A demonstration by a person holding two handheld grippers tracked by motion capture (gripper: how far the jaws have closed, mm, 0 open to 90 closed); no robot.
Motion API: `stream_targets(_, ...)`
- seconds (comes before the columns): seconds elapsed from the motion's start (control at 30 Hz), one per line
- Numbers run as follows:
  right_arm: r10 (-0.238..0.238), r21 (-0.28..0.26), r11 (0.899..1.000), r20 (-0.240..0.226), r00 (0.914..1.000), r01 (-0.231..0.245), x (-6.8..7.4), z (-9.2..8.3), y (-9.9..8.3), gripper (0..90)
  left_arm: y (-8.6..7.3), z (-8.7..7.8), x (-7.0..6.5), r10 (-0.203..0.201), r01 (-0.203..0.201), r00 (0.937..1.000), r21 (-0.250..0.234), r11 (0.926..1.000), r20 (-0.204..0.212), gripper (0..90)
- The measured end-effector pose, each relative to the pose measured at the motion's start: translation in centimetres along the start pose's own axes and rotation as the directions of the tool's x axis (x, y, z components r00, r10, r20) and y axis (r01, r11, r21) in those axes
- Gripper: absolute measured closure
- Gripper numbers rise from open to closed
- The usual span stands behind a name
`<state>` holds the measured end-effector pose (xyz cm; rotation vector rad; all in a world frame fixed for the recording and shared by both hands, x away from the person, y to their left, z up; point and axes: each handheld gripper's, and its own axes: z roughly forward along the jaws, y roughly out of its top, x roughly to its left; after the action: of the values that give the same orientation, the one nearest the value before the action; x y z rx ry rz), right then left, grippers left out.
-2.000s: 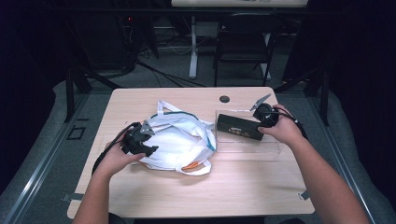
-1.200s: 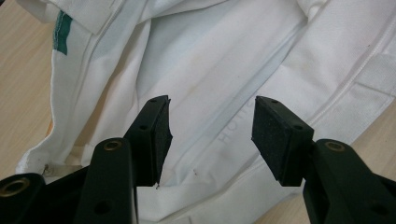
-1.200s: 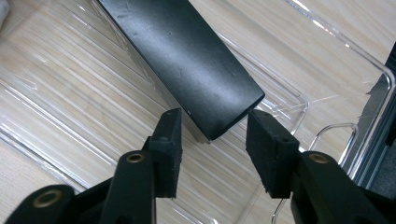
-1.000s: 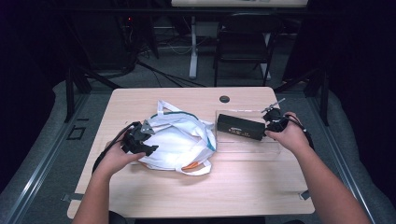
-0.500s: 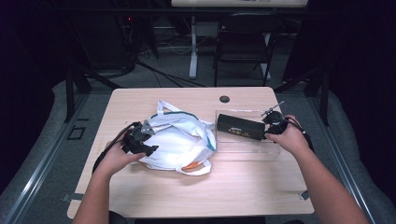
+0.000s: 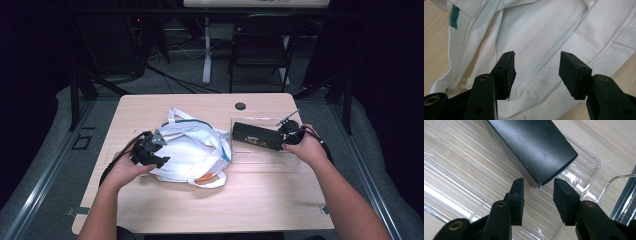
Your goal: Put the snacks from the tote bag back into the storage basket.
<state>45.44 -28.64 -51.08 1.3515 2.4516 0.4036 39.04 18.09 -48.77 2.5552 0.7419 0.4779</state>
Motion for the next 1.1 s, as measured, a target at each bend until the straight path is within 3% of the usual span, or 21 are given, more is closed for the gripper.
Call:
stream_targets(0.03, -0.017, 0.022, 1.000, 0.011, 0.9998, 0.017, 0.0, -0.1, 0.1, 62.9, 0.0, 0.0, 0.0, 0.002, -0.002, 1.0000, -0.001, 1.0000, -0.002, 46.7)
stream_targets(0.17, -0.012, 0.025, 1.000, 0.009, 0.9999, 0.012, -0.1, -0.2, 0.2, 65.2, -0.1, 0.0, 0.0, -0.002, 0.002, 1.0000, -0.003, 1.0000, -0.001, 46.6)
stream_targets(0.27, 0.012, -0.003, 1.000, 0.001, 0.9999, -0.012, -0.1, -0.1, 0.2, 66.8, -0.1, 0.0, 0.0, -0.001, 0.001, 1.0000, 0.000, 1.0000, -0.004, 46.6)
stream_targets(0.4, -0.005, 0.018, 1.000, 0.007, 1.0000, 0.005, -0.2, -0.2, 0.3, 67.7, -0.1, 0.1, 0.0, 0.000, 0.000, 1.0000, 0.001, 1.0000, -0.004, 46.6)
stream_targets(0.53, 0.021, -0.014, 1.000, 0.004, 0.9998, -0.021, -0.2, 0.1, 0.4, 68.2, -0.1, 0.1, 0.0, 0.001, -0.001, 1.0000, 0.003, 1.0000, -0.003, 46.6)
stream_targets(0.57, 0.006, 0.009, 1.000, 0.012, 0.9999, -0.006, -0.4, -0.1, 0.5, 68.2, -0.1, 0.1, 0.0, 0.001, -0.001, 1.0000, 0.003, 1.0000, -0.002, 46.6)
stream_targets(0.6, 0.032, -0.016, 0.999, 0.007, 0.9995, -0.031, -0.3, 0.1, 0.4, 68.1, -0.1, 0.1, 0.0, 0.002, -0.002, 1.0000, 0.003, 1.0000, -0.002, 46.6)
stream_targets(0.67, 0.014, 0.012, 1.000, 0.009, 0.9999, -0.014, -0.6, -0.1, 0.6, 68.1, -0.1, 0.2, 0.0, 0.000, 0.000, 1.0000, 0.002, 1.0000, -0.005, 46.5)
stream_targets(0.87, 0.055, -0.022, 0.998, 0.012, 0.9984, -0.055, -0.7, 0.3, 0.8, 68.2, -0.2, 0.2, 0.1, -0.001, 0.001, 1.0000, 0.002, 1.0000, -0.001, 46.5)
stream_targets(0.9, 0.044, -0.006, 0.999, 0.012, 0.9990, -0.044, -0.9, 0.2, 1.0, 68.4, -0.2, 0.2, 0.1, -0.001, 0.001, 1.0000, 0.002, 1.0000, -0.001, 46.5)
stream_targets(1.1, 0.061, -0.023, 0.998, 0.024, 0.9979, -0.060, -1.2, 0.5, 1.2, 68.3, -0.1, 0.4, 0.0, 0.003, -0.003, 1.0000, 0.008, 1.0000, -0.002, 46.5)
